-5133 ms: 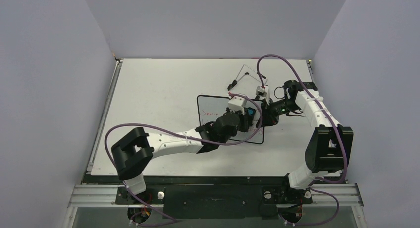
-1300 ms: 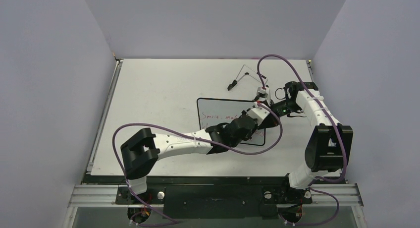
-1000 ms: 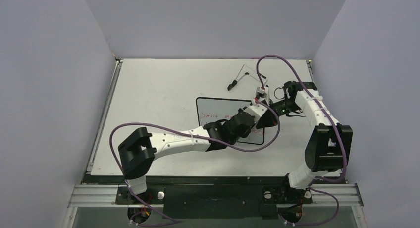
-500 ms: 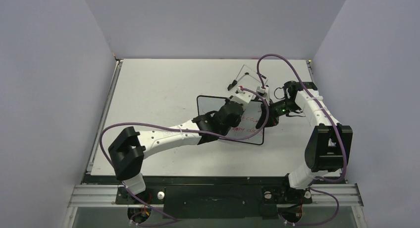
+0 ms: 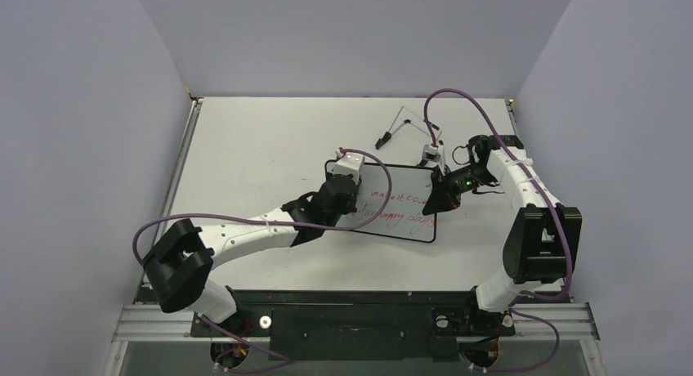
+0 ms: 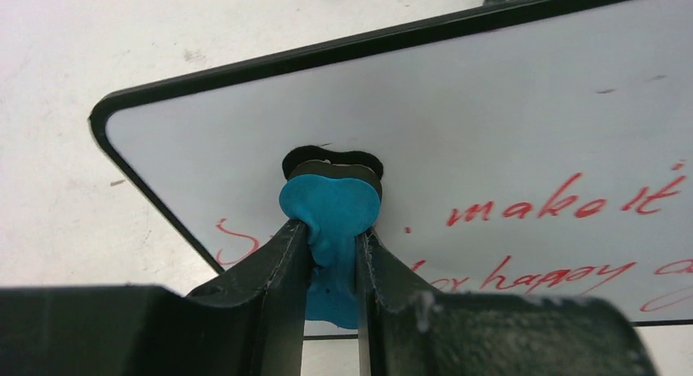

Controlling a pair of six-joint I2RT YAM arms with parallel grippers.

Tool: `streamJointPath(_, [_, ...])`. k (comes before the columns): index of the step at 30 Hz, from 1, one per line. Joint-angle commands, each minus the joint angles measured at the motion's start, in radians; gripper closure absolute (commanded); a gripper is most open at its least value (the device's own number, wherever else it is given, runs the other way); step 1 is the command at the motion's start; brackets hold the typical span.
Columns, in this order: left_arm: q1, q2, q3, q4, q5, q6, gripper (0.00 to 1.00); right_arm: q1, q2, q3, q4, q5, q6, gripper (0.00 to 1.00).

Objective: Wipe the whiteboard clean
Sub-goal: Erase the whiteboard at the center of the board.

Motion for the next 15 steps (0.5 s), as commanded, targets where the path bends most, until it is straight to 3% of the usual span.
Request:
streamJointPath(1, [0.095,-0.072,-0.082,0.092,0.046,-0.099,1.00,0.019,-0.032,0.022,-0.077,-0.046,-0.068,1.00])
streamJointPath(15, [0.287,-0.209,-0.224,0.233,0.213,-0.168,1.00,0.018,-0.030,0.023,-0.074,-0.046,-0.070,1.00])
